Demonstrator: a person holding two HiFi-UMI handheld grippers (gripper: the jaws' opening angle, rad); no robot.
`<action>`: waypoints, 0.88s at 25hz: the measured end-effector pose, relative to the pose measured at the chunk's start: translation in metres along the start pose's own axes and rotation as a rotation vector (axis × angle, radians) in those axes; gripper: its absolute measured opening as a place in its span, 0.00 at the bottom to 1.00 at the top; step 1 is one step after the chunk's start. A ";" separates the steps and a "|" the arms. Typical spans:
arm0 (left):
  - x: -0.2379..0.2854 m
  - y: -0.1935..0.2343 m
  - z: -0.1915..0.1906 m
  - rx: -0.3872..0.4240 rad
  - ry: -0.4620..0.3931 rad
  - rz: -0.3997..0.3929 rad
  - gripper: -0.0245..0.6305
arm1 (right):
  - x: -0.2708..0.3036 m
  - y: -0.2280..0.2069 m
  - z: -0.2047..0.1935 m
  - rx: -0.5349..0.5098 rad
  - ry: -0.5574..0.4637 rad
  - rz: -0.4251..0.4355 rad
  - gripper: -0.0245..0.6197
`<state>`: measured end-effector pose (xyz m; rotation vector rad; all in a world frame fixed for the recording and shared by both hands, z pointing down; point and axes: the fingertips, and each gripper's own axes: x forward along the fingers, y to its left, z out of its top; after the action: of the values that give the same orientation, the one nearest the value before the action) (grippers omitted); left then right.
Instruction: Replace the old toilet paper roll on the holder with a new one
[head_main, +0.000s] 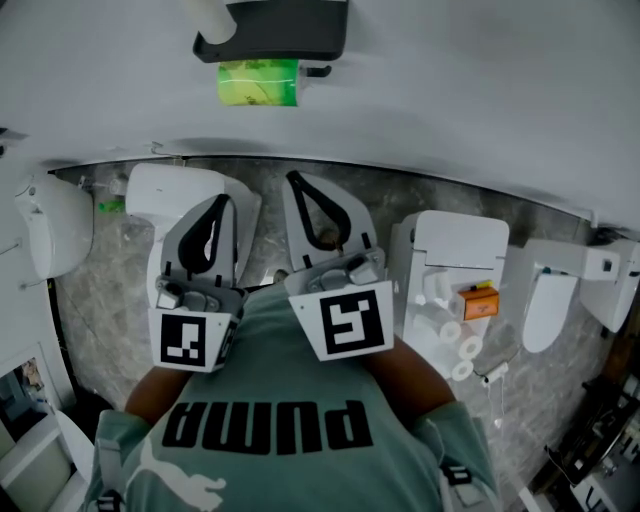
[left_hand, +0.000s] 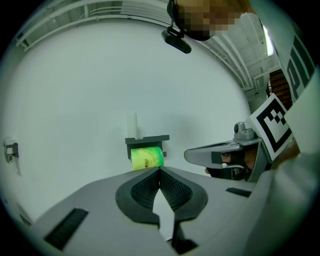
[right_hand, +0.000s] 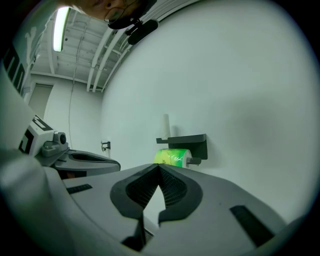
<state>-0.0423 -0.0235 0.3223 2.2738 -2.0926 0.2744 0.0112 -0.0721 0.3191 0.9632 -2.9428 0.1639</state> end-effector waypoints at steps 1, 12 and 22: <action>-0.006 0.003 -0.003 -0.009 0.017 0.009 0.04 | -0.001 0.004 0.000 0.000 0.001 -0.008 0.05; -0.081 0.028 -0.014 -0.059 -0.013 0.018 0.04 | -0.019 0.074 0.002 -0.075 0.014 -0.045 0.05; -0.144 0.035 -0.031 -0.147 -0.047 -0.058 0.04 | -0.055 0.134 -0.003 -0.066 0.018 -0.133 0.05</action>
<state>-0.0913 0.1202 0.3274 2.2719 -1.9907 0.0634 -0.0241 0.0677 0.3063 1.1368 -2.8362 0.0693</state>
